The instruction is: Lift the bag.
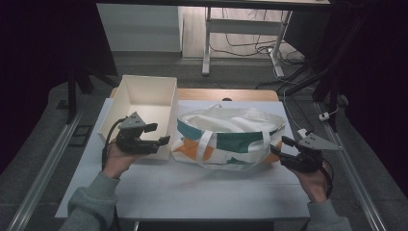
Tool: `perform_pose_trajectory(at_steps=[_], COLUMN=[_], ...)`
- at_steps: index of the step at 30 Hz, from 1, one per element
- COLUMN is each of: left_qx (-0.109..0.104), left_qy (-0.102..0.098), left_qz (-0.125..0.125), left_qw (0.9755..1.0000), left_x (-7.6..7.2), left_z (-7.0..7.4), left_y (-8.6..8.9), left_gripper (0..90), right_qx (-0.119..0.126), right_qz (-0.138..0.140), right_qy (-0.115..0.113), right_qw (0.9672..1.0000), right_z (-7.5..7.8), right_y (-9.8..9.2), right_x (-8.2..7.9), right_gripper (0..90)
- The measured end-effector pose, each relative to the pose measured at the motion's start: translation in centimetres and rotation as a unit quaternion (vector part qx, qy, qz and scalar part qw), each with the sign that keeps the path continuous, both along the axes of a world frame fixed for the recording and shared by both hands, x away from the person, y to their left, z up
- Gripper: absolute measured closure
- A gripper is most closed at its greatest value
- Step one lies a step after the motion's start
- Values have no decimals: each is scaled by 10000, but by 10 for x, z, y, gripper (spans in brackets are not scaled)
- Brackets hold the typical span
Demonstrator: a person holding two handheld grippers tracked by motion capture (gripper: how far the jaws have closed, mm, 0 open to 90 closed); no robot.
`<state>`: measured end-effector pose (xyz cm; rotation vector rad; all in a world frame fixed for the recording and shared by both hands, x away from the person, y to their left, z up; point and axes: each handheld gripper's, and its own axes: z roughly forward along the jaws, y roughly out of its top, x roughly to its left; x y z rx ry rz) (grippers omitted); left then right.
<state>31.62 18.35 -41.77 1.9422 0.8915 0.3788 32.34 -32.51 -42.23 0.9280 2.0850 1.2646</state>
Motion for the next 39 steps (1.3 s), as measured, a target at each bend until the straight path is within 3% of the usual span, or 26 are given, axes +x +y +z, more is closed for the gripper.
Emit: perform_pose_trajectory(at_steps=[8, 14, 21, 27, 39], left_qx=[16, 55, 56, 140, 170], left_qy=[153, 334, 474, 615, 618], left_qz=[41, 27, 76, 98, 156], left_qw=[9999, 9994, 9988, 9980, 9978], left_x=[-13, -20, -27, -32, -33], left_z=[-17, -35, -54, -69, -74], left_y=[8, 9, 11, 12, 13], left_gripper=[300, 300, 299, 294, 294], right_qx=[-165, -208, -354, -632, -761], right_qz=[75, 40, 69, 70, 53], right_qy=[242, 213, 354, 528, 586], right_qw=[9995, 9995, 9987, 9966, 9954], right_z=[-19, -28, -42, -60, -68], right_y=[4, 4, 5, 5, 4], right_x=[-5, -11, -17, -20, -19], right_gripper=[415, 418, 416, 413, 412])
